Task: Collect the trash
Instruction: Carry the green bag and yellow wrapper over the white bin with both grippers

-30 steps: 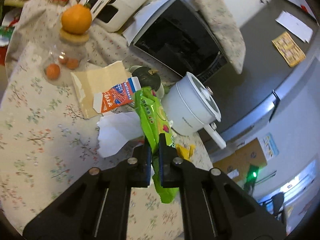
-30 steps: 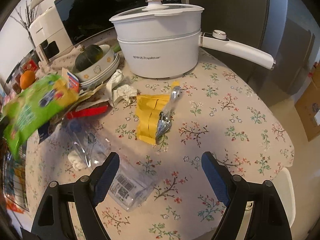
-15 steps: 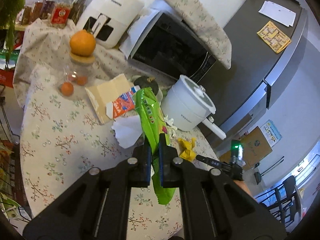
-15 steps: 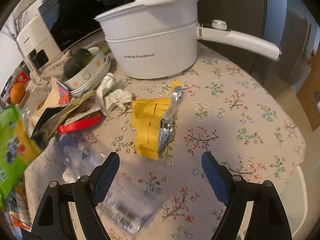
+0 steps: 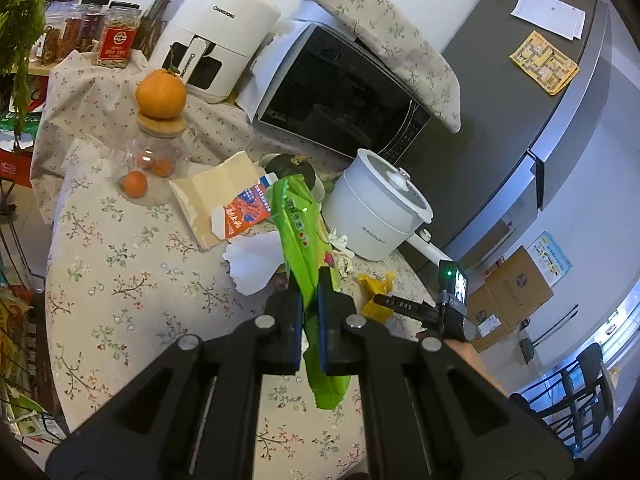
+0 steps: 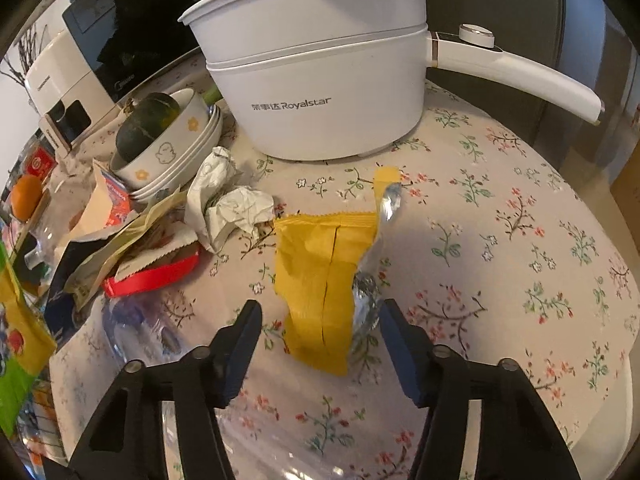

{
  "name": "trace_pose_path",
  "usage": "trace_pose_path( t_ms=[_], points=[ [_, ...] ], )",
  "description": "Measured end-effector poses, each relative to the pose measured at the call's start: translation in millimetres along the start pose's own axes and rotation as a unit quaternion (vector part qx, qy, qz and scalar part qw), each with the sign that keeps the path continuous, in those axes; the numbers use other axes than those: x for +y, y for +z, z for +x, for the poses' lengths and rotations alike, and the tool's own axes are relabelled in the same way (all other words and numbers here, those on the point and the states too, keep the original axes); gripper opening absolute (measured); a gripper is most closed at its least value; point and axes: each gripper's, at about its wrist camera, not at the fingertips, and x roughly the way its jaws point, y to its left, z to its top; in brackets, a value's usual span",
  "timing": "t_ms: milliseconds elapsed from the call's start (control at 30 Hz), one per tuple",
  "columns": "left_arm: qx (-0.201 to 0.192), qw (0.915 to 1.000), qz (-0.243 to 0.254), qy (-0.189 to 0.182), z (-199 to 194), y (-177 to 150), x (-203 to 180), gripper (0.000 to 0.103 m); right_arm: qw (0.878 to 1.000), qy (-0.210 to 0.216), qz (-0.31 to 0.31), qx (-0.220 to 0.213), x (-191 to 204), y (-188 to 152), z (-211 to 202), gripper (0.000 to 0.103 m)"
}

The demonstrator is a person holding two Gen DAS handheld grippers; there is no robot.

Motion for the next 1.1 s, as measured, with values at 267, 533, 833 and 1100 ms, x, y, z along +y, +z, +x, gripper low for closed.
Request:
trace_pose_path(
  t_ms=[267,533,833,1100],
  points=[
    [0.002,0.9999,0.011,0.009,-1.1,-3.4,-4.2,0.007,1.000,0.024,0.004,-0.001,-1.2,-4.4,-4.8,0.022],
    [-0.002,0.9995,0.033,0.004,-7.1,-6.9,-21.3,0.007,0.999,0.038,-0.002,-0.021,-12.4,-8.0,-61.5,0.019],
    [0.008,0.9965,0.082,-0.013,-5.5,-24.3,-65.0,0.007,0.998,0.038,-0.022,-0.034,-29.0,-30.4,-131.4,0.017],
    [0.029,0.9899,0.132,-0.043,-1.2,-50.5,-113.7,0.007,0.998,0.033,-0.010,-0.045,-61.6,-51.6,-184.5,0.017]
  ],
)
